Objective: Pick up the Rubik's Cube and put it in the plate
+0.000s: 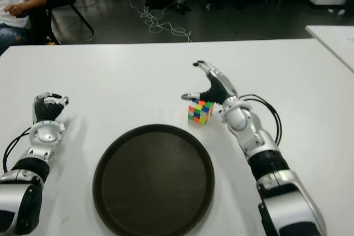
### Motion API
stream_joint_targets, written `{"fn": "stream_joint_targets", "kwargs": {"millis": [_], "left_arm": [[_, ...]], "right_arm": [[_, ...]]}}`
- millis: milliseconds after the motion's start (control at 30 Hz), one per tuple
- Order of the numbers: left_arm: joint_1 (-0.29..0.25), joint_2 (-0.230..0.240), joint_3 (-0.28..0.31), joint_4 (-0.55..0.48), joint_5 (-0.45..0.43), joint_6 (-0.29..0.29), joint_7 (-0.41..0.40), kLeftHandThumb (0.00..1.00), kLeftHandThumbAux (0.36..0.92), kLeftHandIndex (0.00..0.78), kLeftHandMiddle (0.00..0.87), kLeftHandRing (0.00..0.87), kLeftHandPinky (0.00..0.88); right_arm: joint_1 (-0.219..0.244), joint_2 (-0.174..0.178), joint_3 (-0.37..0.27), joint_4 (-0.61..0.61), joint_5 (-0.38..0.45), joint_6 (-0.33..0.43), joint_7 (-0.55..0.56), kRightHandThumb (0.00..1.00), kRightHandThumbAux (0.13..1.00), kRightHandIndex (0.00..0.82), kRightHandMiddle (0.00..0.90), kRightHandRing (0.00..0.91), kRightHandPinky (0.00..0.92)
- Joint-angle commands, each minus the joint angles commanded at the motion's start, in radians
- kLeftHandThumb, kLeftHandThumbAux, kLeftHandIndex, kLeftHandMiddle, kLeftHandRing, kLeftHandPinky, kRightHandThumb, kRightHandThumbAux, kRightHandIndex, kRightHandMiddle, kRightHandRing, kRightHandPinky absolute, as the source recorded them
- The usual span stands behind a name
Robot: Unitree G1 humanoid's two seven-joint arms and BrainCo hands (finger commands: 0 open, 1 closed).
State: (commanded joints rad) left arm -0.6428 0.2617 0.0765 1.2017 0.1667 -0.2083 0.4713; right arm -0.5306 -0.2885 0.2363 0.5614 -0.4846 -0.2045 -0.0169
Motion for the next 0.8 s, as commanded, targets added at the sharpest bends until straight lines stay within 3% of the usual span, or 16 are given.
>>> {"fn": "stream_joint_targets", "kwargs": {"millis": [333, 800], "left_arm": [[0.003, 0.000, 0.001, 0.001, -0.002, -0.008, -0.005, 0.712, 0.701, 0.442, 0.807, 0.808, 0.798], [0.003, 0.001, 0.002, -0.001, -0.002, -0.006, -0.005, 0.712, 0.701, 0.443, 0.820, 0.817, 0.805]], "right_arm": [[0.013, 0.005, 0.019, -0.066, -0.008, 0.076, 0.040, 0.000, 0.592, 0.075, 0.096, 0.143, 0.162], [0.014, 0.004, 0.042, -0.085, -0.024, 0.172, 0.074, 0.000, 0.590, 0.061, 0.084, 0.119, 0.071]]}}
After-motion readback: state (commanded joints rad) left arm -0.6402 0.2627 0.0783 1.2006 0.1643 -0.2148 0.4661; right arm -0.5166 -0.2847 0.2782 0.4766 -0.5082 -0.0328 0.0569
